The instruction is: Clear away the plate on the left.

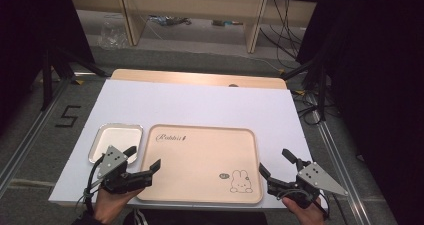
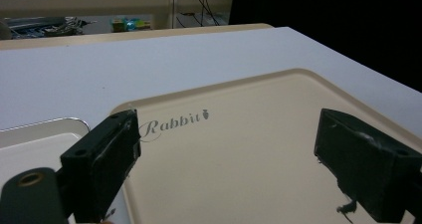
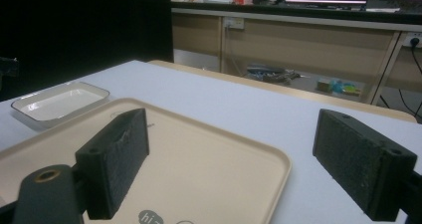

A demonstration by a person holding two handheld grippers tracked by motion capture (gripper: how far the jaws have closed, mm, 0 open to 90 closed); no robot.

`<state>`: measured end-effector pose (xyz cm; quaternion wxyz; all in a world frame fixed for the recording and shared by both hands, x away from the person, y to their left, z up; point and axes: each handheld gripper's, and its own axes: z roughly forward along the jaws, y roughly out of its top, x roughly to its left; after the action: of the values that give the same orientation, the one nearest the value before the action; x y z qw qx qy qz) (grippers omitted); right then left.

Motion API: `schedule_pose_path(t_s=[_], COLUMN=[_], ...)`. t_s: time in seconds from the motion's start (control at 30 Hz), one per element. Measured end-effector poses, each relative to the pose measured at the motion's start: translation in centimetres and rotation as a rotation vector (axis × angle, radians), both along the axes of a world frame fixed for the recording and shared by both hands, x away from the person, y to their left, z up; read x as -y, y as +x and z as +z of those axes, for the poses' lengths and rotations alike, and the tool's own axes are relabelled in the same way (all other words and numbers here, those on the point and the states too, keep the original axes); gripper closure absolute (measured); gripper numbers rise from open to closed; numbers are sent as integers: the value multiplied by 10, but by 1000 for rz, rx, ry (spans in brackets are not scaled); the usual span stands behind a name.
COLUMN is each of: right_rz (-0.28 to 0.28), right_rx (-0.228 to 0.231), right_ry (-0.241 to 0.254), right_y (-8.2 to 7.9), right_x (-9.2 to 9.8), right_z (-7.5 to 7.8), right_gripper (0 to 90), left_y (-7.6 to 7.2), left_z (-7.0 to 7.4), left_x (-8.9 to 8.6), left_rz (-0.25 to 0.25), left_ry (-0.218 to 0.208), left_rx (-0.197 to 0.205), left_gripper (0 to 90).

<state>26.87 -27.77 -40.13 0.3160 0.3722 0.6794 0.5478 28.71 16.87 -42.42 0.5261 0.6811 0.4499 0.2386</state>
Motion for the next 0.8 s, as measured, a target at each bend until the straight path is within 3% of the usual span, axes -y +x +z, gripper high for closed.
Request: schedule_pose_path(t_s=[0.37, 0.4, 0.43, 0.53, 0.8], right_rz=[-1, 3, -2, -6, -6], right_rx=[-16, -23, -14, -15, -6], right_ry=[10, 25, 4, 4, 9], right_y=[-1, -1, -1, -1, -1], right_x=[-1, -2, -1, -1, 0], right_z=[0, 0, 0, 0, 0], right_gripper=[152, 151, 152, 152, 151], left_y=[2, 4, 5, 7, 10], left_z=[-1, -1, -2, -3, -4], left_x=[-3, -5, -6, -7, -7], left_rz=[17, 19, 23, 16, 26], left_ry=[16, 21, 18, 31, 50], left_rx=[-1, -11, -16, -32, -47], left_gripper=[114, 116, 116, 121, 121])
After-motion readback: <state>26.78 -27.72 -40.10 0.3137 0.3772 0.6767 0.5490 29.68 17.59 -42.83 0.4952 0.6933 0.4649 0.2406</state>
